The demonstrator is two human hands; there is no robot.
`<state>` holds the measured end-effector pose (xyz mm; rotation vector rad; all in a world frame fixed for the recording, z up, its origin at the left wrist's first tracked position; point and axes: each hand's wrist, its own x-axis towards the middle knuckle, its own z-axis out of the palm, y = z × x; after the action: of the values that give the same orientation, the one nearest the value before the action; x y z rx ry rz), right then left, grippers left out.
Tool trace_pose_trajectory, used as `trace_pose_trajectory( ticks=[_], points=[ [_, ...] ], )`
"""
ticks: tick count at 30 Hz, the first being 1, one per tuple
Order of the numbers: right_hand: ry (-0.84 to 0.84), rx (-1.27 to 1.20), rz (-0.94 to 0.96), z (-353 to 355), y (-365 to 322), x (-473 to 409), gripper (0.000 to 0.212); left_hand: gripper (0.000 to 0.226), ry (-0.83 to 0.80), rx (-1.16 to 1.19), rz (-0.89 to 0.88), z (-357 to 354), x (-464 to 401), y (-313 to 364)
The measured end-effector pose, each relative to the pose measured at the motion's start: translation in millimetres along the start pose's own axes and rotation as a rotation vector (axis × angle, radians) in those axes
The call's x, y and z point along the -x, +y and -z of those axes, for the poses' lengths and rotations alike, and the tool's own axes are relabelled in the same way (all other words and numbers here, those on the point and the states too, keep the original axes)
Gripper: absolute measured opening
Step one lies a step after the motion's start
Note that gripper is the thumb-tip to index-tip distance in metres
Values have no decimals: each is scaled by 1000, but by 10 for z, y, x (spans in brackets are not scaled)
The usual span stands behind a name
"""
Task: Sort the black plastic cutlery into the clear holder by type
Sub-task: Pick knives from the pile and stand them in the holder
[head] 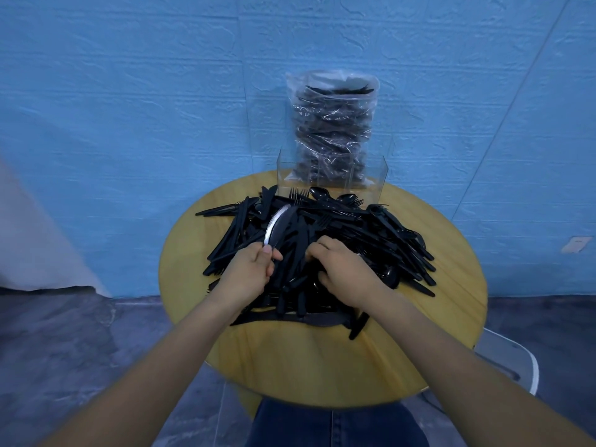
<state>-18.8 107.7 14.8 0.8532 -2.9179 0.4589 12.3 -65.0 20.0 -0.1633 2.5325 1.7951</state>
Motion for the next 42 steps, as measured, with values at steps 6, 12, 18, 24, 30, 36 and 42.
trace_pose_trajectory(
  ticks=[6,12,18,24,30,36,42],
  points=[
    [157,11,143,31,75,45,31,32,-5,-1,-28,-27,-44,15],
    [512,38,333,200,93,153,24,32,-71,48,-54,-122,-60,199],
    [445,-313,33,254,-42,222,27,34,-182,165,7,-313,24,345],
    [601,-210,114,167,100,190,6,32,-122,280,132,-527,21,542],
    [659,143,279,134,224,122,28,32,15,55,23,-656,-91,506],
    [683,-595,-238,345,193,126,23,34,89,-146,-125,-628,-141,431],
    [542,-1228,-647,543,175,-66,22,33,86,-335,-322,-672,-35,507]
  ],
)
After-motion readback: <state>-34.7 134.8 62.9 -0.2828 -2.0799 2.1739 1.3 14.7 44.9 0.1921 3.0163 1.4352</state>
